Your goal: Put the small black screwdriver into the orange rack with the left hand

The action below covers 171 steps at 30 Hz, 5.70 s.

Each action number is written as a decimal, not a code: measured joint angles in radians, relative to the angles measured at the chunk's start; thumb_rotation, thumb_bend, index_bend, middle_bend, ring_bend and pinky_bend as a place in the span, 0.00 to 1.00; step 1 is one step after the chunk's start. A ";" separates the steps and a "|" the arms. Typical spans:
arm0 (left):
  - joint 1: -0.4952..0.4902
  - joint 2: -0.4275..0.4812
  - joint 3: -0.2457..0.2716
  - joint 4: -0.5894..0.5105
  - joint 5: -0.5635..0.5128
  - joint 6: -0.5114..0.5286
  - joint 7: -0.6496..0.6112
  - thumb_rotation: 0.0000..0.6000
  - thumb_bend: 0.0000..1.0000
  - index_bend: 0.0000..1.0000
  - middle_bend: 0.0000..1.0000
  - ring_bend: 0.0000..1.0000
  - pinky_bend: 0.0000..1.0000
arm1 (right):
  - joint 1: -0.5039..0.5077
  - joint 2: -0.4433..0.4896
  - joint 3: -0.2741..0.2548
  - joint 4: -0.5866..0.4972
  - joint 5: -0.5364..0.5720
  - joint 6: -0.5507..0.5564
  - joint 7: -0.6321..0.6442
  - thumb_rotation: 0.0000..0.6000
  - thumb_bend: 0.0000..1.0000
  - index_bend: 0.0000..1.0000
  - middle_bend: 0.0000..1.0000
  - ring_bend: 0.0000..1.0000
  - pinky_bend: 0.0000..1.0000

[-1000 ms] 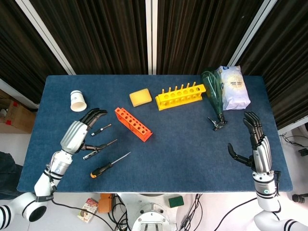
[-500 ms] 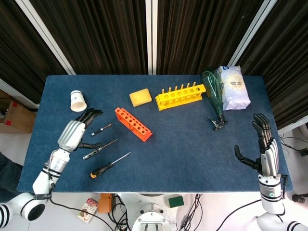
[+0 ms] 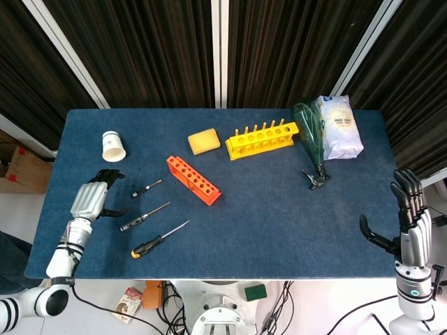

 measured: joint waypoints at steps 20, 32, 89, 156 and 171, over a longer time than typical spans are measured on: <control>-0.047 -0.249 -0.047 0.229 -0.065 0.015 0.102 0.79 0.18 0.35 0.17 0.05 0.21 | -0.004 0.010 -0.011 -0.025 -0.022 0.012 -0.057 1.00 0.42 0.00 0.00 0.00 0.00; -0.059 -0.331 -0.049 0.366 -0.061 0.027 0.134 0.80 0.23 0.39 0.17 0.05 0.21 | -0.013 0.015 -0.010 -0.014 -0.015 0.031 -0.042 1.00 0.42 0.00 0.00 0.00 0.00; -0.039 -0.336 -0.071 0.377 0.002 0.022 0.086 1.00 0.39 0.58 0.21 0.06 0.22 | -0.007 -0.027 -0.013 0.057 0.006 0.032 -0.028 1.00 0.44 0.00 0.01 0.00 0.00; -0.549 0.116 -0.181 -0.414 -0.626 0.096 0.772 1.00 0.40 0.61 0.23 0.06 0.24 | -0.017 -0.031 -0.003 0.101 0.039 0.058 0.053 1.00 0.43 0.00 0.01 0.00 0.00; -0.572 0.111 -0.148 -0.367 -0.644 0.088 0.716 1.00 0.40 0.61 0.24 0.07 0.24 | -0.014 -0.031 -0.001 0.102 0.042 0.054 0.052 1.00 0.45 0.00 0.01 0.00 0.00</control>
